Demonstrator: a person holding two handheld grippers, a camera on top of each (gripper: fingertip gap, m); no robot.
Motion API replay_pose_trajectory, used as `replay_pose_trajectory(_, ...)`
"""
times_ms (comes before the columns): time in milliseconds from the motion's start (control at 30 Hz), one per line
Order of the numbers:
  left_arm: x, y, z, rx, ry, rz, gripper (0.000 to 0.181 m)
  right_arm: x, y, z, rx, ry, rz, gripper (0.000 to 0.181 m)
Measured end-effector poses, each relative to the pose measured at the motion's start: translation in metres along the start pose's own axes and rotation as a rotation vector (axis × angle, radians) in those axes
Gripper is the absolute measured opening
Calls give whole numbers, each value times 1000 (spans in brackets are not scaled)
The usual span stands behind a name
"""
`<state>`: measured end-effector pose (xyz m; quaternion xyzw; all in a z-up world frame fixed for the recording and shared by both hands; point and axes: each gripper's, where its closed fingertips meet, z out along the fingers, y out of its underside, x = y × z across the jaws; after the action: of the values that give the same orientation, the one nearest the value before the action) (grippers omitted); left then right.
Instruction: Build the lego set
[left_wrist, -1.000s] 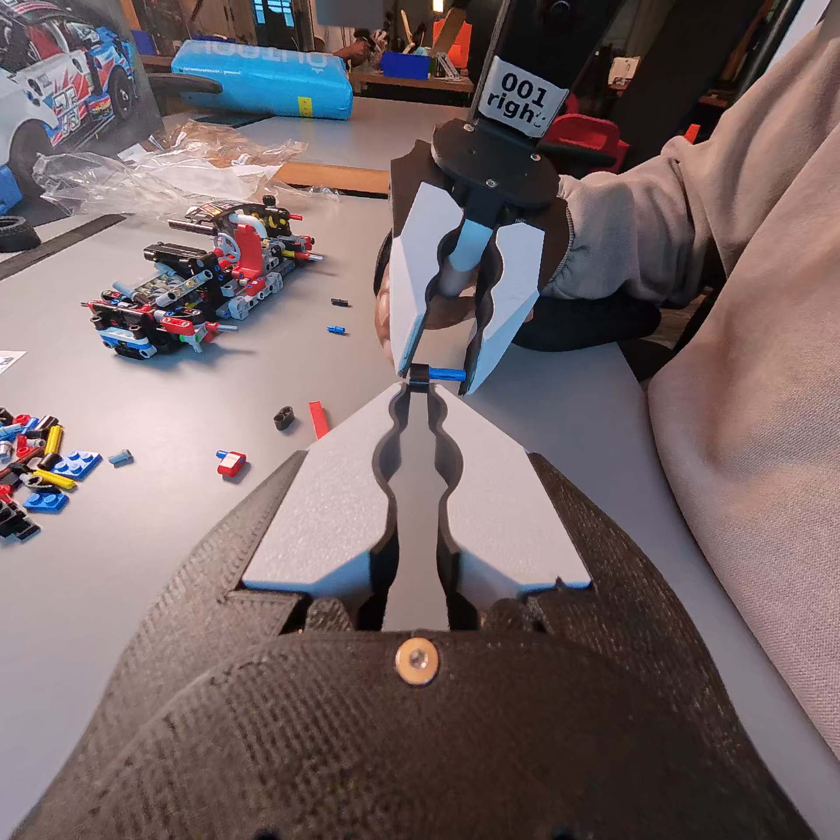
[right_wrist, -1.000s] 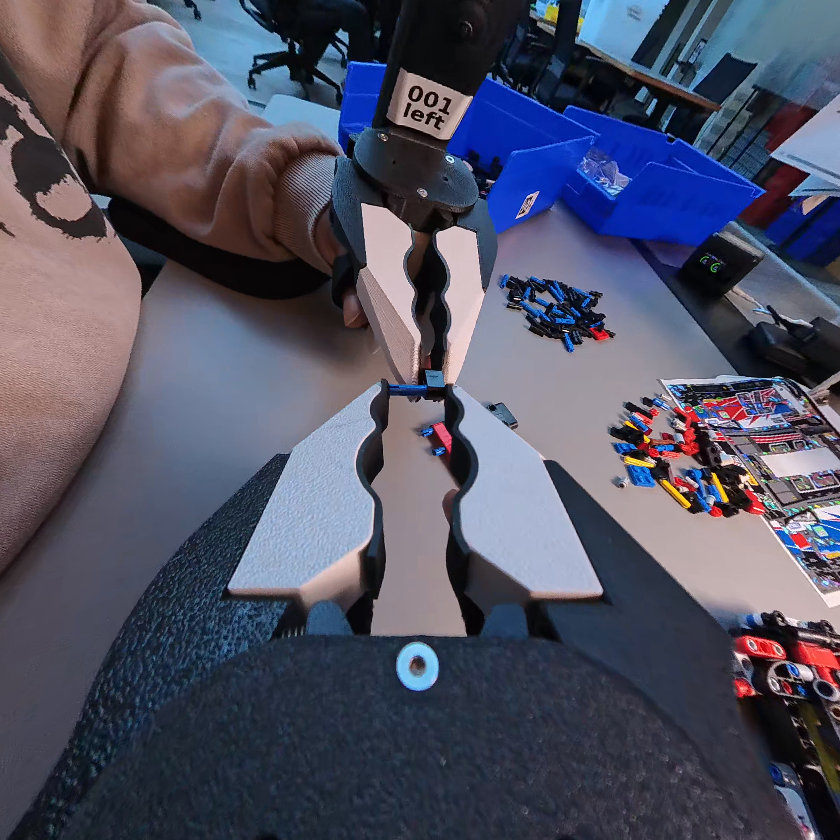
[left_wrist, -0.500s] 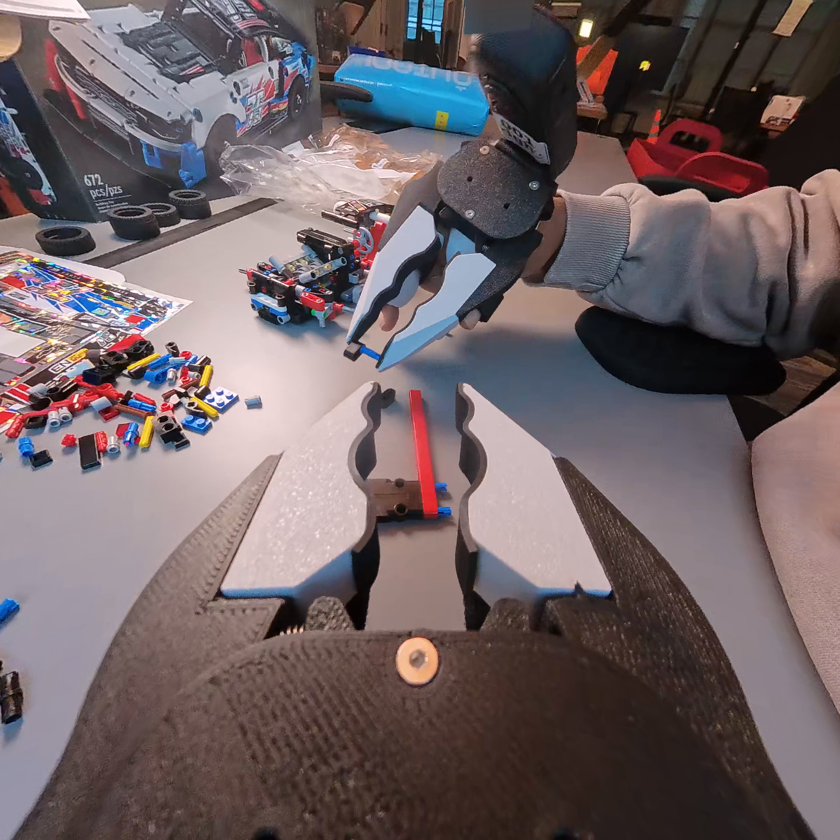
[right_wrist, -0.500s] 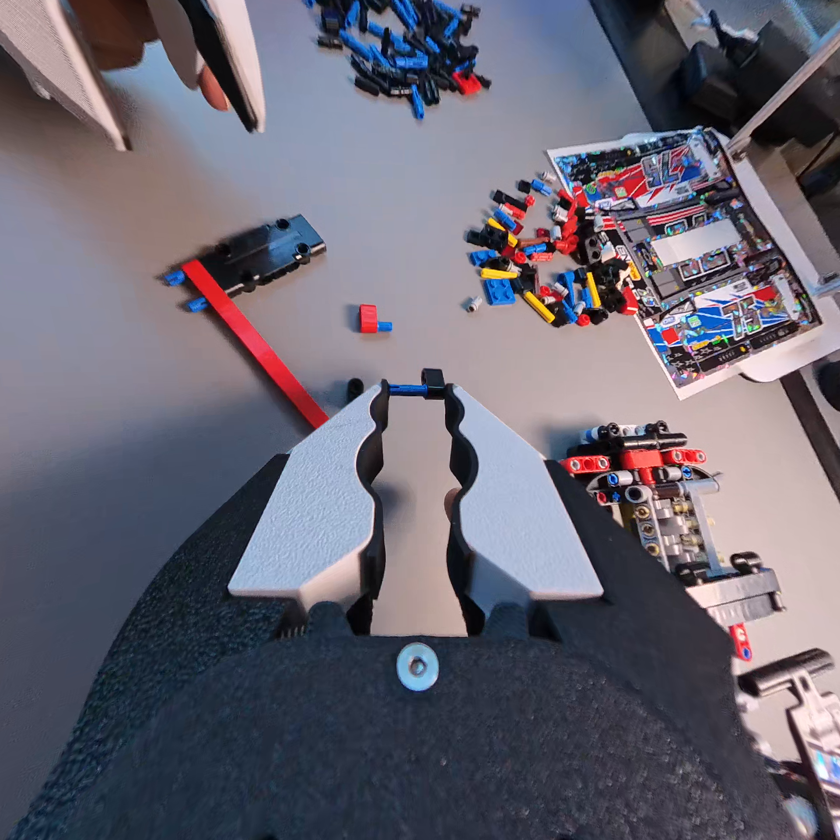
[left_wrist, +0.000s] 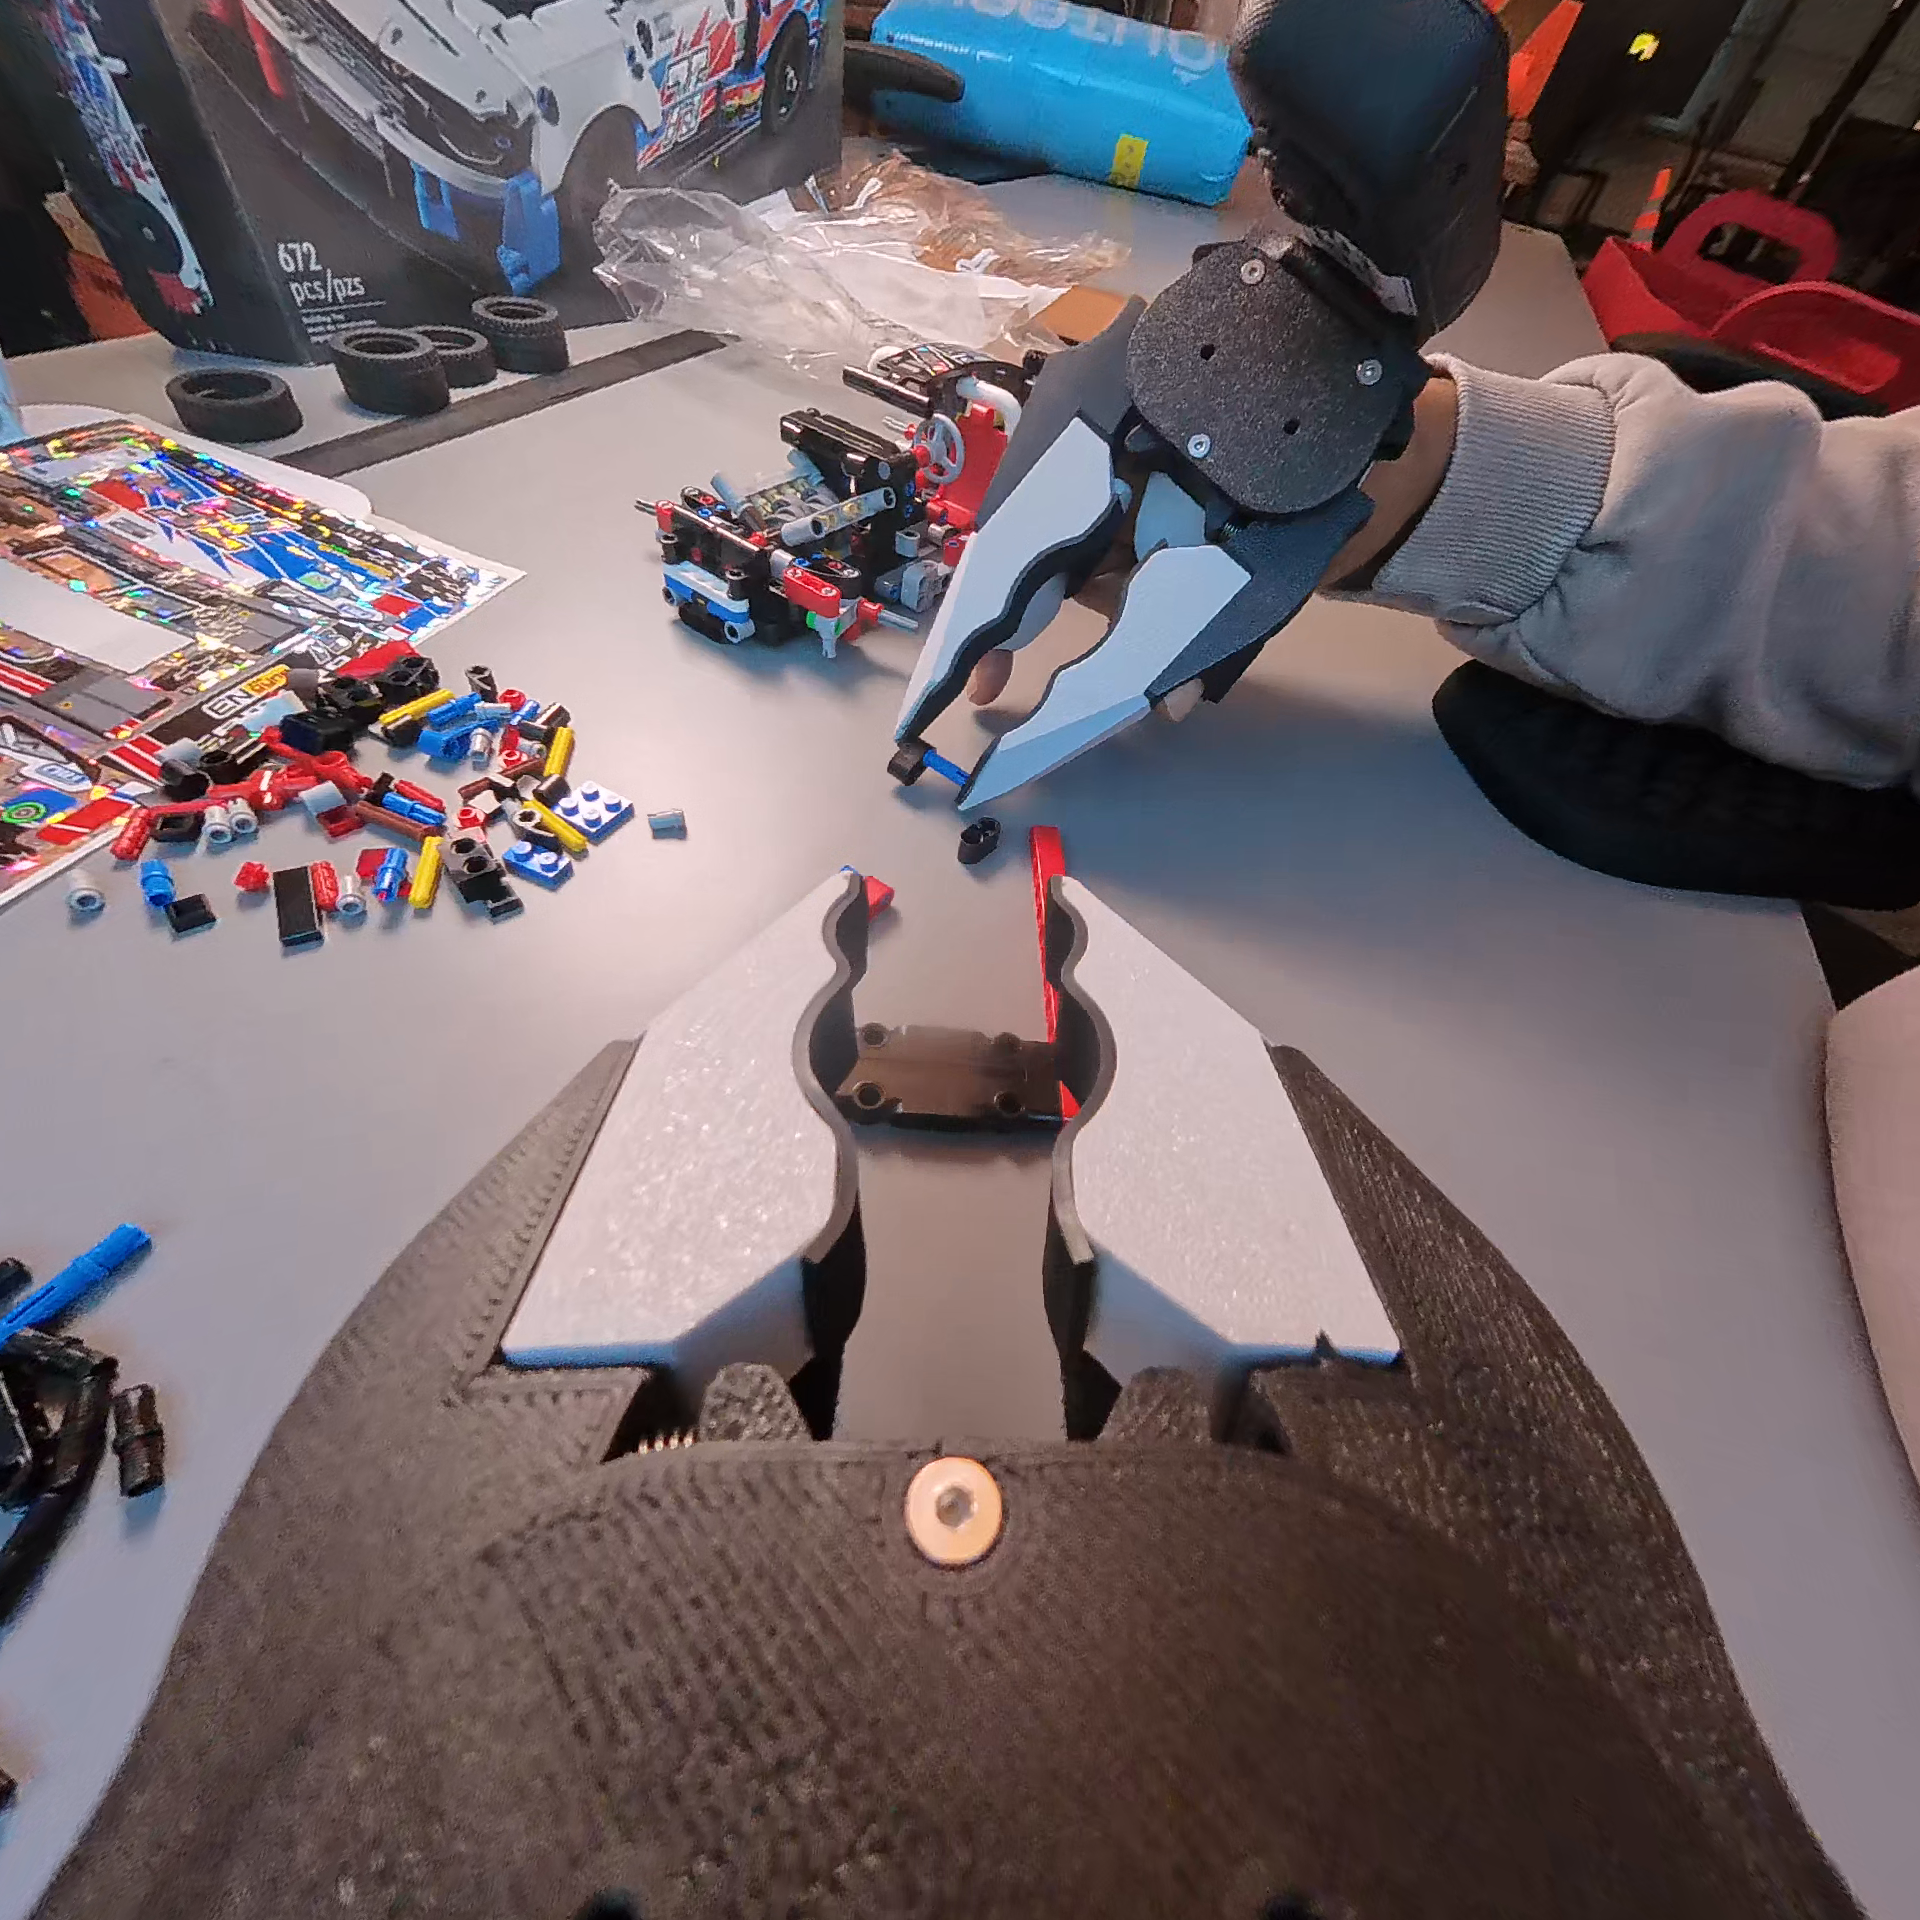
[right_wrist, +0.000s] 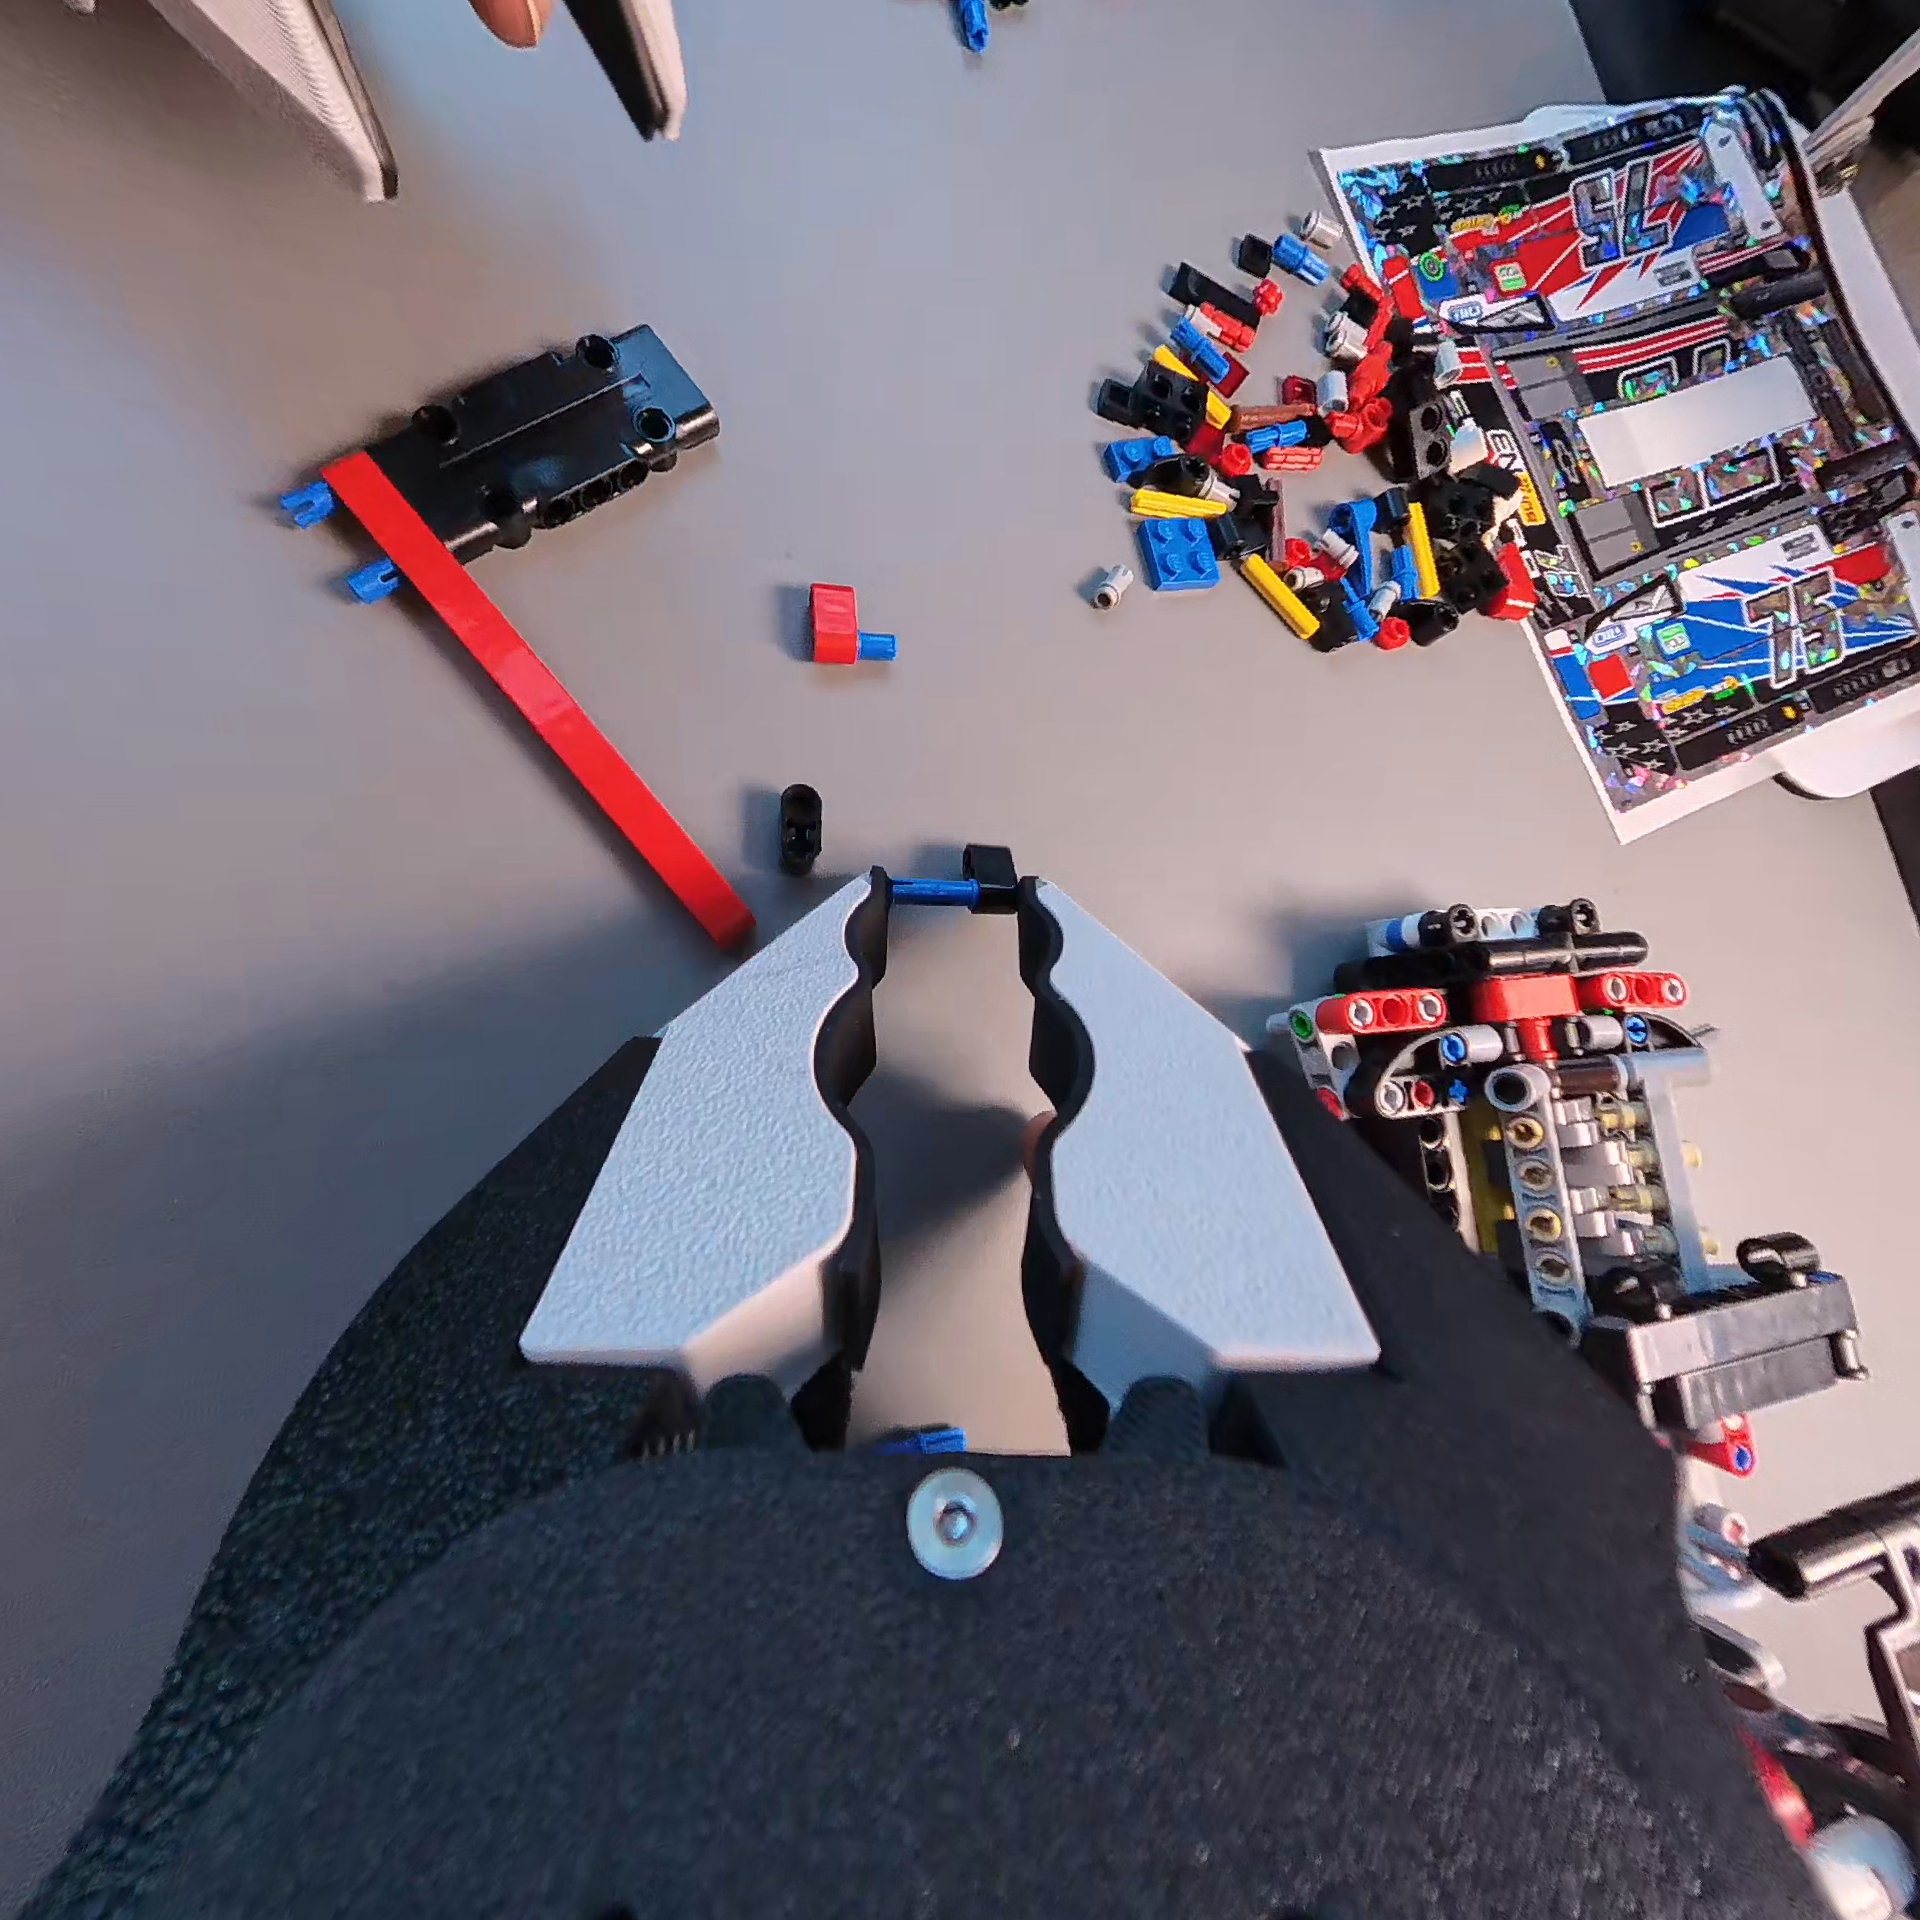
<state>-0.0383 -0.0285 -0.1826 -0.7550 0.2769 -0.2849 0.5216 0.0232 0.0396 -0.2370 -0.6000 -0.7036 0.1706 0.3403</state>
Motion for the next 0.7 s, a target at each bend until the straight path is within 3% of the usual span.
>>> replay_pose_trajectory(167,-3,-4,-1,25,-9,-12,32,0,0,-2,29,-10,51,28)
replay_pose_trajectory(333,-20,-21,-5,93,-86,35,29,16,-26,-26,200,25,140,34)
replay_pose_trajectory(433,-58,-55,-9,104,-217,167,27,28,-40,-41,305,71,182,34)
replay_pose_trajectory(500,-91,-92,-9,117,-307,259,22,31,-45,-45,354,89,204,32)
replay_pose_trajectory(633,-167,-167,0,141,-475,359,20,24,-45,-42,365,105,183,31)
replay_pose_trajectory(700,-203,-185,13,86,-538,406,21,21,-44,-41,360,114,162,30)
